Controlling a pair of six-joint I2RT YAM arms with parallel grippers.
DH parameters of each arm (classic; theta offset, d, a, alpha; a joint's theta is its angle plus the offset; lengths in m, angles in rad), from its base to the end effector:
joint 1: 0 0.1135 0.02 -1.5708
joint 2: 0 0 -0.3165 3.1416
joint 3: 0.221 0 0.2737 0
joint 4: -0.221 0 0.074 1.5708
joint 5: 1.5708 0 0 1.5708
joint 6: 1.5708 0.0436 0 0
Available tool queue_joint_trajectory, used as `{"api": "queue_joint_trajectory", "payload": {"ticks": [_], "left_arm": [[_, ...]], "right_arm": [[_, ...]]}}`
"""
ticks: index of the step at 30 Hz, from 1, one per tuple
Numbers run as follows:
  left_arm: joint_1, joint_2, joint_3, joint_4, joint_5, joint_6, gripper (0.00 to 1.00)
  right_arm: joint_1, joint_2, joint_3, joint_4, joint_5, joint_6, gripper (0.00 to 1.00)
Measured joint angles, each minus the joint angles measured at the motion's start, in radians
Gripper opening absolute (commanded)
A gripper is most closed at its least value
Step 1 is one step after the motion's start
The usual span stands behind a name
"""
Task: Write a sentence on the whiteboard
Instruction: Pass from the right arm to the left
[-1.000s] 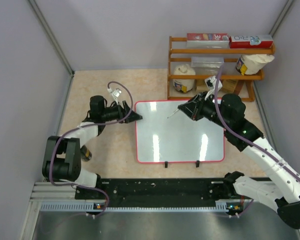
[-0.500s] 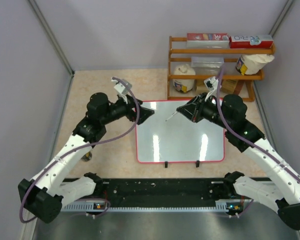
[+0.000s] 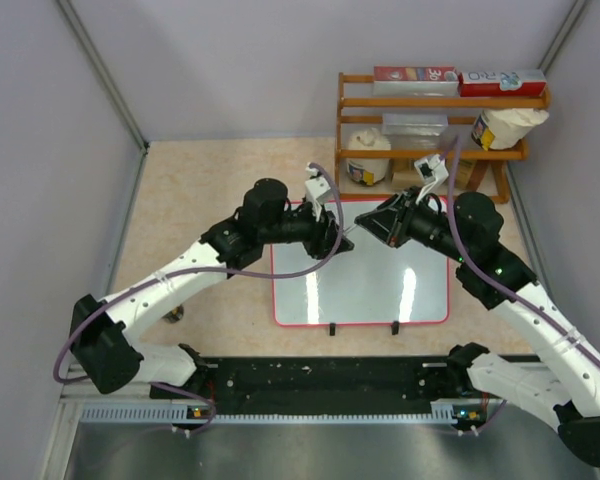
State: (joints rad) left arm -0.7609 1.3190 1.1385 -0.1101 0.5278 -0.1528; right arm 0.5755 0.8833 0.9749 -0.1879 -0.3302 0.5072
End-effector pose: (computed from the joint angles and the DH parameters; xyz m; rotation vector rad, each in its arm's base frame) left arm 0.2178 -0.2377 0.3991 0.9514 1.7307 -1.1055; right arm 0.1553 0.1176 0.4312 -0.3265 1.7516 1.0759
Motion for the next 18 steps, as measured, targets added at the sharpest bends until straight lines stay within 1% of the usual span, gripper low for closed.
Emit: {"api": "queue_joint_trajectory", "payload": {"ticks": [2, 6, 7, 8, 10, 11, 12, 14, 16, 18], "left_arm": [[-0.01, 0.015, 0.006, -0.005, 0.011, 0.0, 0.0], [-0.036, 0.019, 0.016, -0.02, 0.067, 0.04, 0.0], [-0.039, 0.019, 0.018, -0.025, 0.071, 0.045, 0.0], [-0.039, 0.019, 0.022, -0.03, 0.075, 0.05, 0.0], [-0.039, 0.019, 0.029, -0.042, 0.084, 0.058, 0.0], [-0.039, 0.019, 0.032, -0.049, 0.089, 0.06, 0.0], [-0.041, 0.019, 0.036, -0.055, 0.087, 0.059, 0.0], [-0.044, 0.019, 0.046, -0.059, 0.085, 0.059, 0.0], [-0.043, 0.015, 0.051, -0.066, 0.085, 0.06, 0.0], [-0.043, 0.009, 0.051, -0.075, 0.085, 0.063, 0.0]], "right_arm": [[0.0, -0.002, 0.0, 0.0, 0.001, 0.0, 0.0], [-0.003, -0.003, 0.0, 0.002, 0.011, 0.021, 0.0], [-0.002, -0.006, 0.0, 0.0, 0.007, 0.022, 0.04], [-0.002, -0.008, 0.0, 0.001, 0.006, 0.025, 0.16], [-0.002, -0.009, 0.0, 0.002, 0.0, 0.028, 0.32], [-0.002, -0.009, 0.0, 0.002, -0.001, 0.028, 0.46], [-0.002, -0.009, 0.0, -0.003, -0.006, 0.026, 0.51], [0.0, -0.009, 0.0, -0.014, -0.028, 0.022, 0.61], [0.0, -0.011, 0.0, -0.023, -0.046, 0.021, 0.63], [0.0, -0.012, 0.0, -0.026, -0.068, 0.017, 0.62]]}}
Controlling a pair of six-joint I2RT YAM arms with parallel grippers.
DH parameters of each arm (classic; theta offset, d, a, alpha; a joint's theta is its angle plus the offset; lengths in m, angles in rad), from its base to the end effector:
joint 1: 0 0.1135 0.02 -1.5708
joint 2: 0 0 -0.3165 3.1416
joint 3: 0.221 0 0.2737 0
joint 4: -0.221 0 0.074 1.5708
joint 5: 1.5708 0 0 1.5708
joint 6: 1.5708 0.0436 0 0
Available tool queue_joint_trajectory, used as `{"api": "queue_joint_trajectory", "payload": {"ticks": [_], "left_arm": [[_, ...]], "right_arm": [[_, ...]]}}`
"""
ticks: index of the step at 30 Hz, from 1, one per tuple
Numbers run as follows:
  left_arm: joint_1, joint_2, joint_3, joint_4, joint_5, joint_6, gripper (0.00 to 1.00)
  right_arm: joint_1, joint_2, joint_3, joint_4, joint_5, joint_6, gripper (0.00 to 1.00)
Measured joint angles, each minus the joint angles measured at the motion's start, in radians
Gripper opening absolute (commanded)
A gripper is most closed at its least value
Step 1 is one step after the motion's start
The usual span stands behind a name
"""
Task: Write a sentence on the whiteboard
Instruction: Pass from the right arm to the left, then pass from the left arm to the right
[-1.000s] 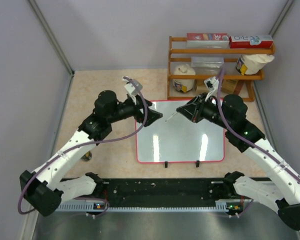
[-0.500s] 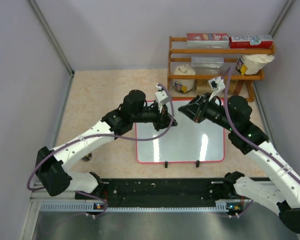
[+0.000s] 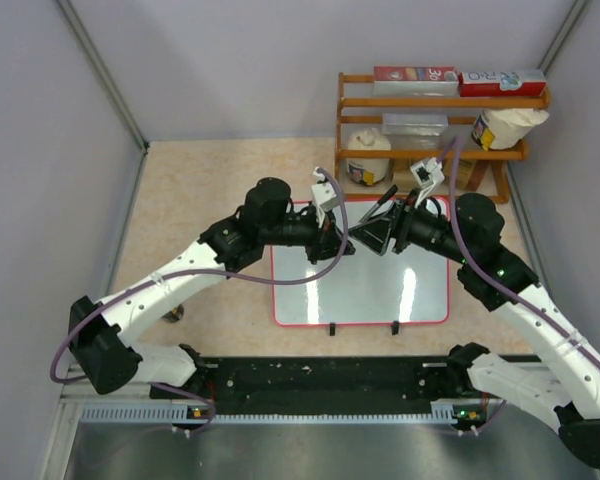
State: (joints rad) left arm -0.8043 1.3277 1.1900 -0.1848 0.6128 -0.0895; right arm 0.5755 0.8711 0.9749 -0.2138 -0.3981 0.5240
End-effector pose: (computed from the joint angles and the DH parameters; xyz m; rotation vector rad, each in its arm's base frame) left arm 0.2043 -0.2483 0.4087 1.1042 1.6801 -1.1693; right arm 0.1494 0.1171 0.4304 -0.3675 1.7721 1.1397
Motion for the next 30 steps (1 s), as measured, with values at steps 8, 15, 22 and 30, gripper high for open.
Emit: {"api": "queue_joint_trajectory", "payload": {"ticks": [8, 15, 22, 30], "left_arm": [[0.0, -0.012, 0.002, -0.03, 0.022, 0.015, 0.0], [0.0, -0.014, 0.002, -0.055, 0.05, 0.016, 0.0], [0.0, -0.035, 0.001, -0.067, 0.063, 0.018, 0.0], [0.0, -0.038, 0.001, -0.072, 0.064, 0.031, 0.0]], "right_arm": [[0.0, -0.007, 0.0, -0.018, -0.048, 0.001, 0.44], [0.0, -0.011, 0.0, -0.019, -0.053, 0.001, 0.34], [0.002, -0.011, 0.001, -0.014, -0.069, 0.008, 0.0], [0.003, -0.013, 0.001, -0.018, -0.072, 0.011, 0.29]]}}
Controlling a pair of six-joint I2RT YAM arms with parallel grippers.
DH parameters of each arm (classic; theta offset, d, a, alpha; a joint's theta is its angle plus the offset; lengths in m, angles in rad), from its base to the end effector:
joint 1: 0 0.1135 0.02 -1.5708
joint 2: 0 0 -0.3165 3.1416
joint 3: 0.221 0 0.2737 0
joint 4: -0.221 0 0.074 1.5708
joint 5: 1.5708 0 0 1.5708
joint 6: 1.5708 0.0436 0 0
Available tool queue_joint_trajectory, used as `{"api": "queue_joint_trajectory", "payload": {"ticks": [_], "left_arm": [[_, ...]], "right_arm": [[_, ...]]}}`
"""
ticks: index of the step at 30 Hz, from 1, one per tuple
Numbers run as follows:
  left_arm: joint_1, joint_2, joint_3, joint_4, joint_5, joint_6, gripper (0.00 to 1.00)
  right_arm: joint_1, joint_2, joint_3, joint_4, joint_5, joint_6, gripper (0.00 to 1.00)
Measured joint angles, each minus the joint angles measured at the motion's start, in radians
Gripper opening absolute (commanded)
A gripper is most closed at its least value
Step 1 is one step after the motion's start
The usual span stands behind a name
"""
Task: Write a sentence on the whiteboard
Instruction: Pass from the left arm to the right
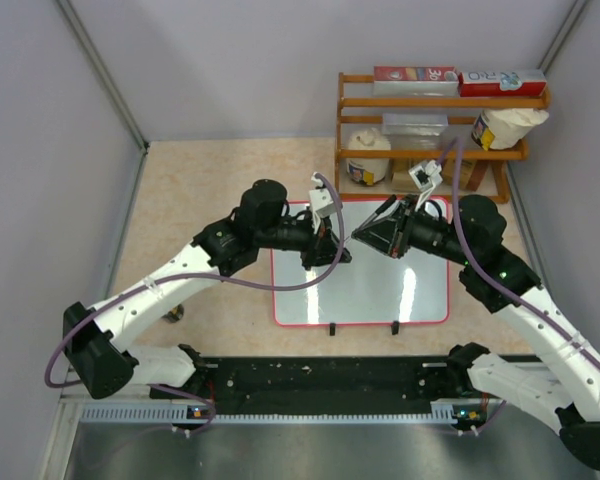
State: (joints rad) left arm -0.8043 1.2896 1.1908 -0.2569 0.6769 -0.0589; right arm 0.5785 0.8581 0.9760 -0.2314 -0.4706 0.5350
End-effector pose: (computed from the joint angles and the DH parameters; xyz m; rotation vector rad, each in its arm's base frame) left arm 0.1919 -0.2387 0.4133 1.1736 1.6695 -1.2103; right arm 0.1427 0.1168 0.4312 -0.4213 1.7789 1.2069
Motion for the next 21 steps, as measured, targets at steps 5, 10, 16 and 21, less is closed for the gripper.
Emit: {"api": "queue_joint_trajectory", "payload": {"ticks": [5, 10, 16, 21], "left_arm": [[-0.001, -0.012, -0.003, -0.003, 0.004, 0.002, 0.0], [-0.002, -0.024, -0.003, -0.003, 0.016, 0.002, 0.0], [-0.003, -0.025, -0.008, -0.004, 0.03, 0.002, 0.0], [-0.003, -0.025, -0.011, -0.006, 0.031, 0.001, 0.0]], "right_arm": [[0.001, -0.006, 0.0, -0.009, 0.024, -0.002, 0.56], [0.001, -0.005, 0.0, -0.018, 0.027, -0.008, 0.55], [0.001, 0.004, 0.0, -0.014, 0.005, -0.006, 0.44], [0.001, 0.009, 0.0, -0.006, -0.017, 0.002, 0.39]]}}
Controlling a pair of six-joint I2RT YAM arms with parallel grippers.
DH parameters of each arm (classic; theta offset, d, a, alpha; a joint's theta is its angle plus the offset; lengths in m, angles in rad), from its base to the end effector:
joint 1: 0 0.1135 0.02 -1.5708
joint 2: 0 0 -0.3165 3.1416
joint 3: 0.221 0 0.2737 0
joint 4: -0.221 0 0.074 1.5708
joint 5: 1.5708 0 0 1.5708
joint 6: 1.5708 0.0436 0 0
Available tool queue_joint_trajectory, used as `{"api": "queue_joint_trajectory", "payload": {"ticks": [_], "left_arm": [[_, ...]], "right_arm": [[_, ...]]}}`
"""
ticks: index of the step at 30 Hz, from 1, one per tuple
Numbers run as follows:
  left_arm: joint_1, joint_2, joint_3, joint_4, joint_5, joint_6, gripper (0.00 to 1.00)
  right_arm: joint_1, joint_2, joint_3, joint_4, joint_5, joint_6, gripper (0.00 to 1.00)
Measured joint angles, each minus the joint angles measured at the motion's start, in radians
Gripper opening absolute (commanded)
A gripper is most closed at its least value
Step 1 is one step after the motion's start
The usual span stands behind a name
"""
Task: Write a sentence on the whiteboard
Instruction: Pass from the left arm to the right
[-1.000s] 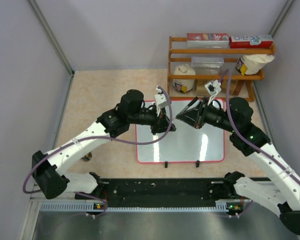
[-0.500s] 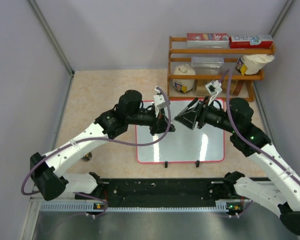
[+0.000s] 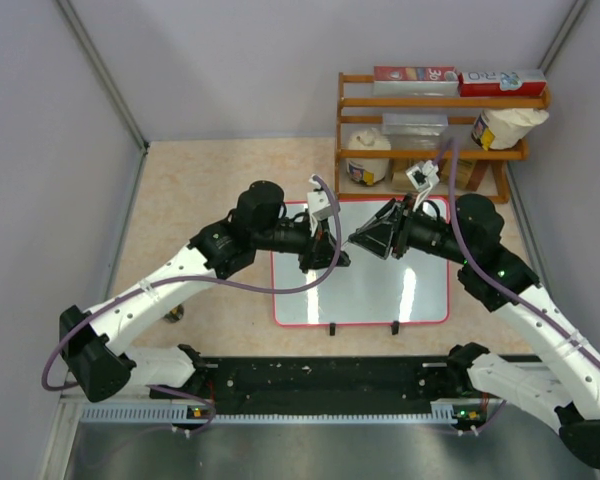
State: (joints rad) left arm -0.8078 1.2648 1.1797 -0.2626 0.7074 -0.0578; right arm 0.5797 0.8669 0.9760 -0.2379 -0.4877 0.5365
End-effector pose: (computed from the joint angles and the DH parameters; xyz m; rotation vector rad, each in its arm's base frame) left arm 0.1845 -0.2339 0.4159 1.1966 1.6468 -1.2401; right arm 0.1441 0.1188 0.4290 -0.4334 1.7955 1.2206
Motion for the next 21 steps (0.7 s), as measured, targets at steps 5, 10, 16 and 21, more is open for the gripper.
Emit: {"api": "queue_joint_trajectory", "payload": {"ticks": [5, 10, 16, 21], "left_arm": [[-0.004, 0.0, -0.002, 0.0, 0.008, 0.0, 0.0], [-0.007, 0.0, -0.006, 0.0, 0.01, 0.0, 0.0], [-0.009, 0.001, -0.012, 0.0, 0.005, -0.003, 0.0], [-0.01, -0.002, -0.014, 0.0, -0.026, -0.003, 0.69]], "right_arm": [[0.0, 0.0, 0.0, 0.01, -0.01, 0.008, 0.41], [0.0, 0.0, 0.0, 0.014, -0.012, 0.011, 0.12], [0.0, 0.004, 0.0, 0.021, -0.042, 0.024, 0.0], [0.0, 0.005, 0.0, 0.021, -0.041, 0.021, 0.0]]}}
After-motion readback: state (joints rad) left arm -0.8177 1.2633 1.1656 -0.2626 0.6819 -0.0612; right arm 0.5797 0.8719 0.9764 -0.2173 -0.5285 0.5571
